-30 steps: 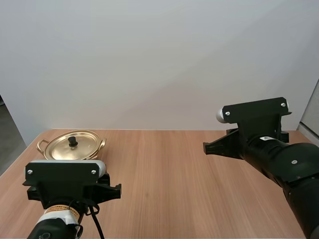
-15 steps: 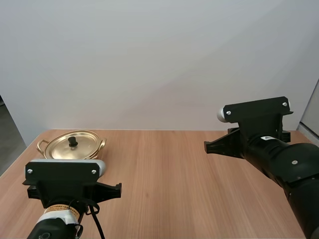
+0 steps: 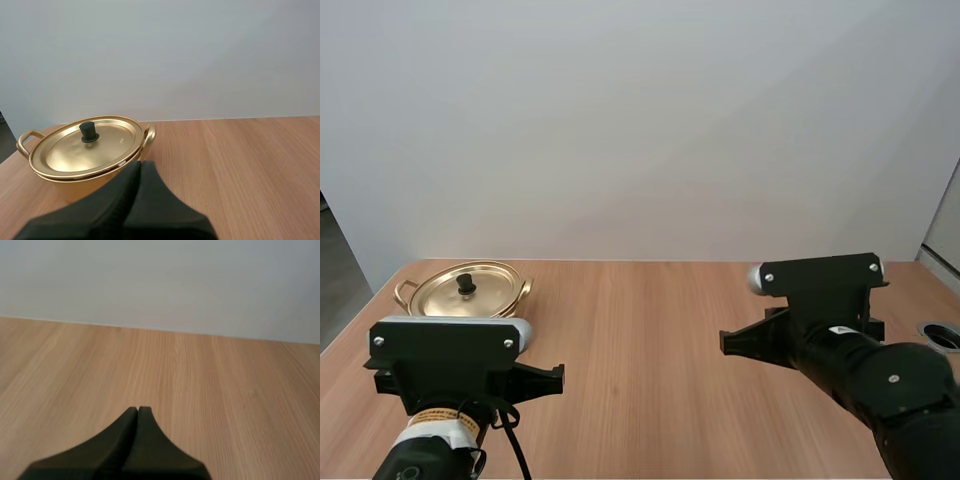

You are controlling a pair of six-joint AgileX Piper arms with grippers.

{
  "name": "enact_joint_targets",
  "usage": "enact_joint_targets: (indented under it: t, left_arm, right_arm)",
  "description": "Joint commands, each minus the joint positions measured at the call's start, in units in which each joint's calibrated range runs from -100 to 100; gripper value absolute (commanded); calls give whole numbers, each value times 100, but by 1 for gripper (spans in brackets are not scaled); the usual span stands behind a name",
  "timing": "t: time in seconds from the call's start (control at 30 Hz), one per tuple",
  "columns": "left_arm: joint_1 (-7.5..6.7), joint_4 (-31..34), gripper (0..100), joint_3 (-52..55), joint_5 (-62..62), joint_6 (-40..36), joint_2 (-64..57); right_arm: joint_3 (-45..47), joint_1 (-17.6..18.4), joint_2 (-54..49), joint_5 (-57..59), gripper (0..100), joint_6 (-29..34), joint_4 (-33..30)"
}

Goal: Open the pot, put the car inside, and close it

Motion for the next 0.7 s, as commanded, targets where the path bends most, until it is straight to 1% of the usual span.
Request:
enact_joint_targets:
  t: [0.0,0.23,0.3,0.33,0.43,0.57,0.63,0.67]
  left_arm:
    - [4,10,0,0,-3,7,0]
    - [4,10,0,0,-3,7,0]
    - [4,10,0,0,-3,7,0]
    - [4,10,0,0,-3,7,0]
    - [4,10,0,0,-3,7,0]
    - [4,10,0,0,-3,7,0]
    - [4,10,0,0,-3,7,0]
    - [4,10,0,0,-3,7,0]
  right_arm:
    - [248,109,-468,-216,0,-3,-31]
    - [1118,745,-1892,-1383,0,-3,-31]
    - [1118,867,-2151,-1722,0,8,-31]
    - [1118,870,-2196,-1666,0,65,-170]
    - [1118,864,-2213,-1768,0,504,-262]
    - [1118,864,-2256,-1463,0,1030,-724]
    - [1118,864,-2390,-1463,0,1369,-1159]
    - [1118,864,-2442,-1463,0,1628,-1496]
